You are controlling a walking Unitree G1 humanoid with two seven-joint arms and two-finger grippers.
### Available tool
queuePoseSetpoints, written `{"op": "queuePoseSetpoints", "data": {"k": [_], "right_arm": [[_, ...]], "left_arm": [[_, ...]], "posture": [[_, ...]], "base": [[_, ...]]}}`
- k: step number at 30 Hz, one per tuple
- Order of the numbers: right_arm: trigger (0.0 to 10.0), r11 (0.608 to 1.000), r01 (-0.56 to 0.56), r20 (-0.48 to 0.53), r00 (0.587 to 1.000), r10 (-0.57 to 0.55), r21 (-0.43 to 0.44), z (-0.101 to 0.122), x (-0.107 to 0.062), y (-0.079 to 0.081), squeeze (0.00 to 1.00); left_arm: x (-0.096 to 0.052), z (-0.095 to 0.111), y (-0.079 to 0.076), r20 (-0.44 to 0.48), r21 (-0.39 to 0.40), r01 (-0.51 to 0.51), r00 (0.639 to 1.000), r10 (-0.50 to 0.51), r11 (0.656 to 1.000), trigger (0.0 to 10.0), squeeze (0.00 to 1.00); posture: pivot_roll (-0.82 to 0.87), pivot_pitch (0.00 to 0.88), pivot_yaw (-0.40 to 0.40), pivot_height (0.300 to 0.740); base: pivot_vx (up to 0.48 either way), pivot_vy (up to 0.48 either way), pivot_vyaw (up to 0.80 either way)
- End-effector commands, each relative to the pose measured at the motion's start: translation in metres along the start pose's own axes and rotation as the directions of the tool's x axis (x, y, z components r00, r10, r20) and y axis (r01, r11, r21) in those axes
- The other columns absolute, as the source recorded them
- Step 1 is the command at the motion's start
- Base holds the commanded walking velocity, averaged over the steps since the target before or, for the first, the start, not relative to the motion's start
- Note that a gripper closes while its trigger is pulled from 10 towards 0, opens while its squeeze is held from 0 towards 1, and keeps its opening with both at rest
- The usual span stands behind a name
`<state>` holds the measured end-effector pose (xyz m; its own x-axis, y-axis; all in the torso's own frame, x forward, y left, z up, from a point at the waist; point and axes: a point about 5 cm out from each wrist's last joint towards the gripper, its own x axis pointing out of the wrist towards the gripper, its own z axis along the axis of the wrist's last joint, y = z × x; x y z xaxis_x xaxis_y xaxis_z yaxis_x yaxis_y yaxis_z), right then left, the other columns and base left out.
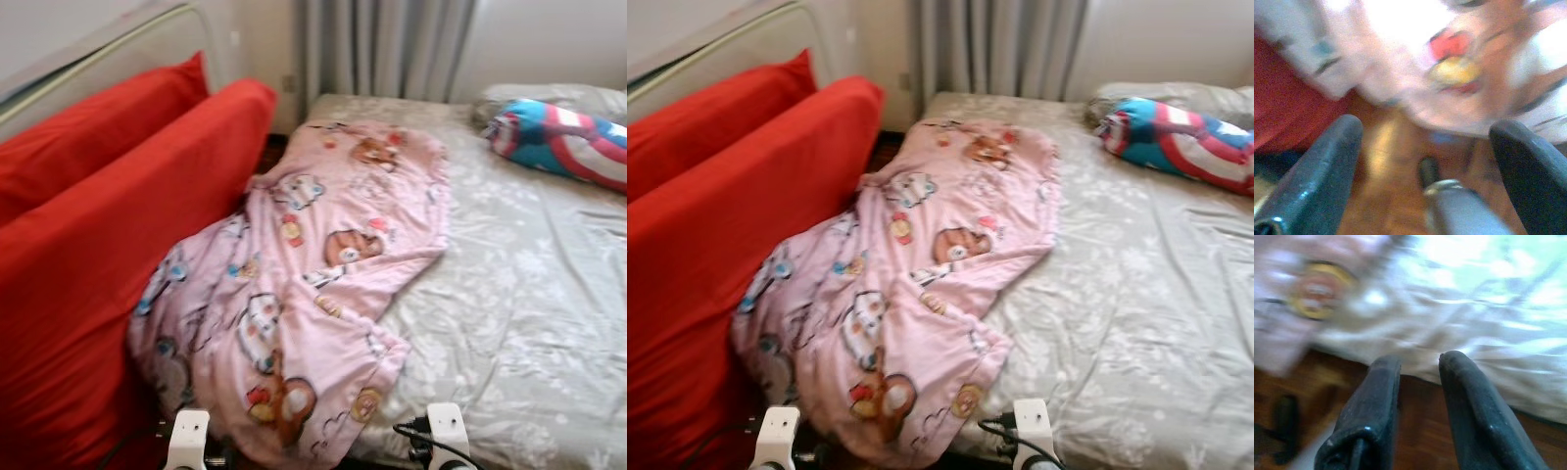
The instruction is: Clean up the room
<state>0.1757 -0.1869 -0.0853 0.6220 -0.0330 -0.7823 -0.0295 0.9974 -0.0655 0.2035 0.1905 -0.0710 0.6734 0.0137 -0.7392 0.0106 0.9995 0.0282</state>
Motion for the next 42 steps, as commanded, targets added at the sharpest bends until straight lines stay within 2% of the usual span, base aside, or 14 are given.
{"op": "queuePoseSetpoints", "data": {"k": [1, 9, 15, 18, 20, 22, 24, 27, 28, 29, 30, 32, 38, 42], "right_arm": [[10.0, 1.0, -0.025, 0.025, 0.999, 0.025, 0.0, 0.007, 0.002, 0.007, 0.0], [10.0, 0.999, -0.045, 0.04, 0.998, 0.044, 0.025, 0.011, 0.003, 0.011, 0.0], [10.0, 0.998, -0.051, 0.098, 0.994, 0.048, 0.031, 0.028, 0.006, 0.013, 0.0], [10.0, 0.997, -0.058, 0.165, 0.985, 0.05, 0.042, 0.045, 0.007, 0.014, 0.0], [10.0, 0.995, -0.075, 0.279, 0.959, 0.056, 0.059, 0.071, 0.008, 0.015, 0.0], [10.0, 0.995, -0.078, 0.318, 0.947, 0.055, 0.06, 0.079, 0.008, 0.014, 0.0], [10.0, 0.994, -0.093, 0.438, 0.897, 0.06, 0.055, 0.105, 0.005, 0.014, 0.0], [10.0, 0.993, -0.105, 0.518, 0.853, 0.066, 0.046, 0.121, 0.001, 0.014, 0.0], [10.0, 0.992, -0.115, 0.572, 0.817, 0.069, 0.044, 0.131, -0.003, 0.015, 0.0], [10.0, 0.992, -0.119, 0.617, 0.784, 0.069, 0.04, 0.137, -0.006, 0.015, 0.0], [10.0, 0.992, -0.121, 0.634, 0.77, 0.069, 0.039, 0.14, -0.008, 0.015, 0.0], [10.0, 0.992, -0.123, 0.664, 0.744, 0.076, 0.025, 0.141, -0.012, 0.015, 0.0], [10.0, 0.992, -0.127, 0.658, 0.749, 0.078, 0.027, 0.122, -0.014, 0.016, 0.0], [10.0, 0.991, -0.128, 0.662, 0.746, 0.072, 0.036, 0.118, -0.016, 0.017, 0.0]], "left_arm": [[-0.004, -0.012, 0.01, -0.038, -0.002, -0.031, 0.999, 0.031, 1.0, 10.0, 0.0], [-0.004, -0.011, 0.011, -0.028, -0.002, -0.033, 0.999, 0.033, 0.999, 10.0, 0.0], [-0.005, -0.009, 0.012, 0.016, -0.02, -0.045, 0.999, 0.045, 0.999, 10.0, 0.0], [-0.006, -0.005, 0.012, 0.071, -0.039, -0.048, 0.996, 0.05, 0.998, 10.0, 0.0], [-0.007, 0.001, 0.012, 0.156, -0.069, -0.043, 0.986, 0.053, 0.997, 10.0, 0.0], [-0.008, 0.002, 0.012, 0.184, -0.075, -0.041, 0.981, 0.055, 0.996, 10.0, 0.0], [-0.01, 0.007, 0.012, 0.247, -0.081, -0.025, 0.968, 0.044, 0.996, 10.0, 0.0], [-0.011, 0.01, 0.011, 0.281, -0.056, -0.013, 0.959, 0.028, 0.998, 10.0, 0.0], [-0.012, 0.012, 0.011, 0.304, -0.051, 0.0, 0.953, 0.015, 0.999, 10.0, 0.0], [-0.007, 0.064, 0.01, 0.457, -0.009, -0.004, 0.889, 0.008, 1.0, 10.0, 0.0], [-0.008, 0.095, 0.009, 0.538, 0.005, -0.006, 0.843, 0.002, 1.0, 10.0, 0.0], [-0.019, 0.13, 0.009, 0.675, 0.018, -0.034, 0.738, 0.013, 0.999, 10.0, 0.0], [-0.036, 0.135, 0.007, 0.757, -0.028, -0.016, 0.653, 0.032, 0.999, 10.0, 0.0], [-0.04, 0.129, 0.009, 0.761, -0.032, -0.007, 0.648, 0.028, 0.999, 10.0, 0.0]], "posture": [[-0.04, 0.06, -0.009, 0.74], [-0.04, 0.066, -0.007, 0.74], [-0.03, 0.072, -0.007, 0.74], [-0.04, 0.078, -0.004, 0.74], [-0.04, 0.082, -0.004, 0.74], [-0.04, 0.083, -0.005, 0.74], [-0.03, 0.085, -0.006, 0.74], [-0.03, 0.085, -0.006, 0.74], [-0.04, 0.084, -0.006, 0.74], [-0.05, 0.08, -0.004, 0.74], [-0.06, 0.08, -0.003, 0.74], [-0.07, 0.081, -0.002, 0.74], [-0.06, 0.081, -0.003, 0.74], [-0.06, 0.076, -0.005, 0.74]], "base": [[0.0, 0.0, 0.0], [0.0, 0.0, 0.36], [0.0, 0.0, 0.0], [0.0, 0.0, 0.0], [0.0, 0.0, 0.0], [0.0, 0.0, 0.0], [0.0, 0.0, 0.0], [0.0, 0.0, 0.0], [0.0, 0.0, 0.0], [0.0, 0.0, 0.0], [0.0, 0.0, 0.0], [0.0, 0.0, 0.0], [0.0, 0.0, 0.0], [0.0, 0.0, 0.0]]}}
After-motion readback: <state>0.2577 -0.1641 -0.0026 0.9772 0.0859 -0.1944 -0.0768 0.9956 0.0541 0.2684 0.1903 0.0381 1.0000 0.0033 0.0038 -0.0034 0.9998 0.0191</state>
